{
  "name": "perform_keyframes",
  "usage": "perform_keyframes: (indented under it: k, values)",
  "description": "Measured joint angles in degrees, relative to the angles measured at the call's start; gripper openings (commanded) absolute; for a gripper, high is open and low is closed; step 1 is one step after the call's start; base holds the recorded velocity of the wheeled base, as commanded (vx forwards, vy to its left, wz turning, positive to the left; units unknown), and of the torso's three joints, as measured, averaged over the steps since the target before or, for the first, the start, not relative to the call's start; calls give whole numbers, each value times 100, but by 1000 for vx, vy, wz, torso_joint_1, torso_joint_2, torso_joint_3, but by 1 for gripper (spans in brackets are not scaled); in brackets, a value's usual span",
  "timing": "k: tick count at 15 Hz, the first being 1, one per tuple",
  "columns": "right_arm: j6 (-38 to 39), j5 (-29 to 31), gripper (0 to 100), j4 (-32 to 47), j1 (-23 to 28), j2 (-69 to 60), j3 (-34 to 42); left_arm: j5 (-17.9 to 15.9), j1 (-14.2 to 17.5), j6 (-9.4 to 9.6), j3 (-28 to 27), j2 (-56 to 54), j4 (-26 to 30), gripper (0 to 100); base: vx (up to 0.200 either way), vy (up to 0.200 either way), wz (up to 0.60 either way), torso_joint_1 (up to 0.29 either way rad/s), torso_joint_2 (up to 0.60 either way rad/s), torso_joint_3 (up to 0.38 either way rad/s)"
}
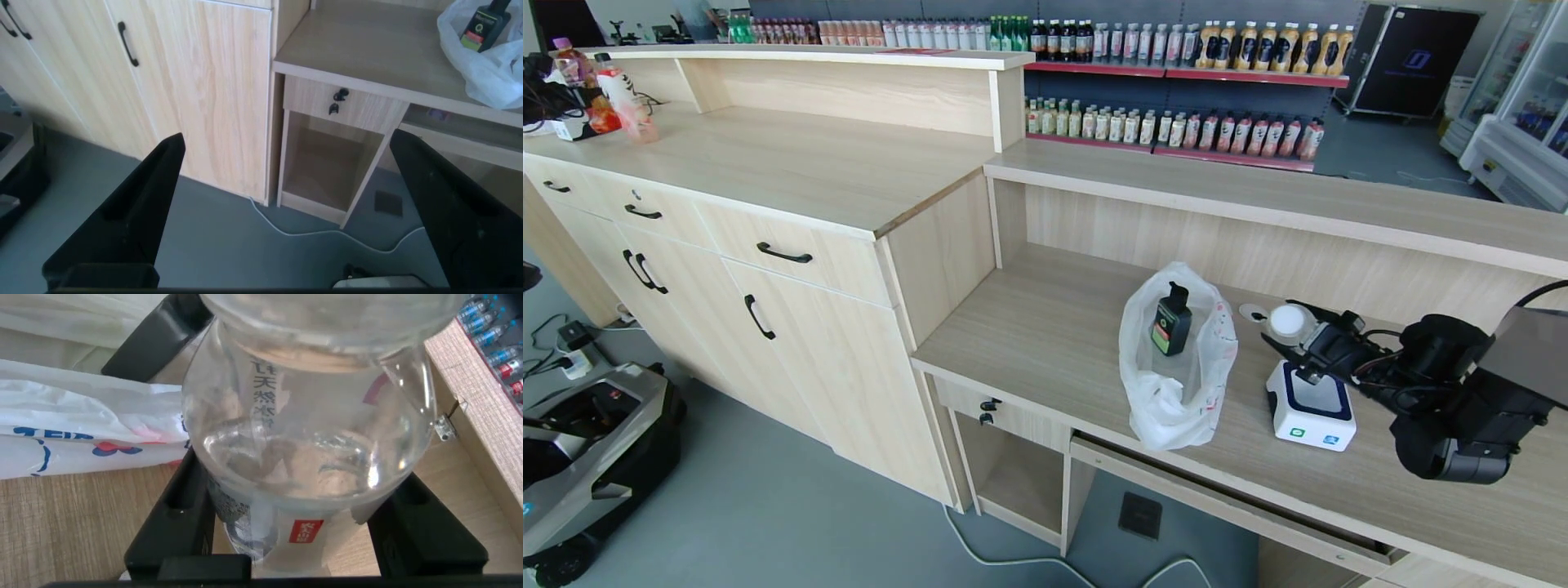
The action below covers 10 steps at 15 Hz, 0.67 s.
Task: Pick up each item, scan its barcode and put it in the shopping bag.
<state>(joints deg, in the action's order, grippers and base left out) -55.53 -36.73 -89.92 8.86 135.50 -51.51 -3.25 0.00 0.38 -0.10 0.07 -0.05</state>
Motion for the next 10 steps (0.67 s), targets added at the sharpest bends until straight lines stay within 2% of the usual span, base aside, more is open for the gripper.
perform_keyframes:
  k: [10]
  values:
    - [0, 4, 0, 1, 34, -324, 274, 2, 0, 0, 0, 0, 0, 100, 0, 0, 0, 0, 0, 0]
